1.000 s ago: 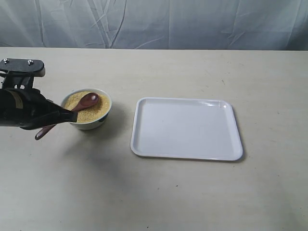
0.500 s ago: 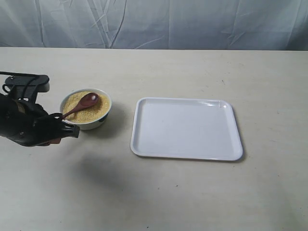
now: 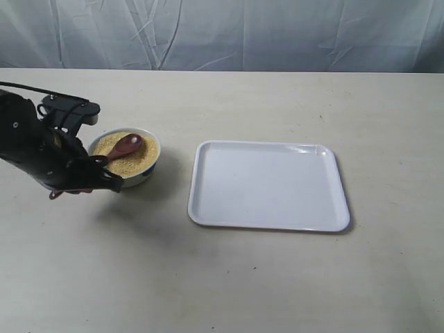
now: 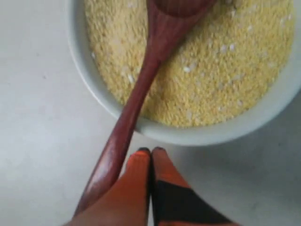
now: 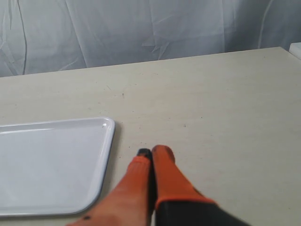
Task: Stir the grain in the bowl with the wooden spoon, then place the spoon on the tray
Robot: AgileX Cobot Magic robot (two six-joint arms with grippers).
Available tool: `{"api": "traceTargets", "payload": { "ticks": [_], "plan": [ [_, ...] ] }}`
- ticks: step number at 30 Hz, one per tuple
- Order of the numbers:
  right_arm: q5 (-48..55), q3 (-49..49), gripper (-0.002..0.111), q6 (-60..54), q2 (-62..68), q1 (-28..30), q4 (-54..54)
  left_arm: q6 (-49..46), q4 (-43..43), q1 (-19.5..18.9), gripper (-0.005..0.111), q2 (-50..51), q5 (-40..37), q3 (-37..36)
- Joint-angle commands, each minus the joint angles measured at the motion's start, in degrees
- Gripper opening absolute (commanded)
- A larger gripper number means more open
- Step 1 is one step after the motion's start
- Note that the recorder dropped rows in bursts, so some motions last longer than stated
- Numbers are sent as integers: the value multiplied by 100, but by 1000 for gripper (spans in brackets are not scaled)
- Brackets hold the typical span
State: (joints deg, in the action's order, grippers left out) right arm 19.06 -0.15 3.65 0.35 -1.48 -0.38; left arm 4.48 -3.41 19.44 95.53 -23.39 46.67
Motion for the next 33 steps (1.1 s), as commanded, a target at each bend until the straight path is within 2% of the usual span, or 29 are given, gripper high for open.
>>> {"api": "traceTargets", "payload": {
  "ticks": [1,4,9,16,22,26,29,33],
  "plan": [
    [-56,15,0,-8,-35,15,-1,435,-564,-151,0,71,-127,245],
    [-56,15,0,-8,-35,15,-1,434,-635,-230,0,156,-301,312],
    [-39,15,0,-8,-35,15,-1,460,-1357,-230,0,349,-408,426],
    [-39,15,0,-8,-35,15,-1,460,-1728,-230,0,347,212,430],
    [-39,15,0,-8,-35,15,-1,460,-1432,-230,0,-1,-214,590],
    [-57,15,0,-8,-35,15,-1,935,-713,-370,0,-733,-521,671],
    [-57,15,0,-8,-35,15,-1,1689,-389,-793,0,-1463,-78,203],
    [-57,15,0,-8,-35,15,-1,2114,467,-1221,0,-2418,1595,-985]
  ]
}}
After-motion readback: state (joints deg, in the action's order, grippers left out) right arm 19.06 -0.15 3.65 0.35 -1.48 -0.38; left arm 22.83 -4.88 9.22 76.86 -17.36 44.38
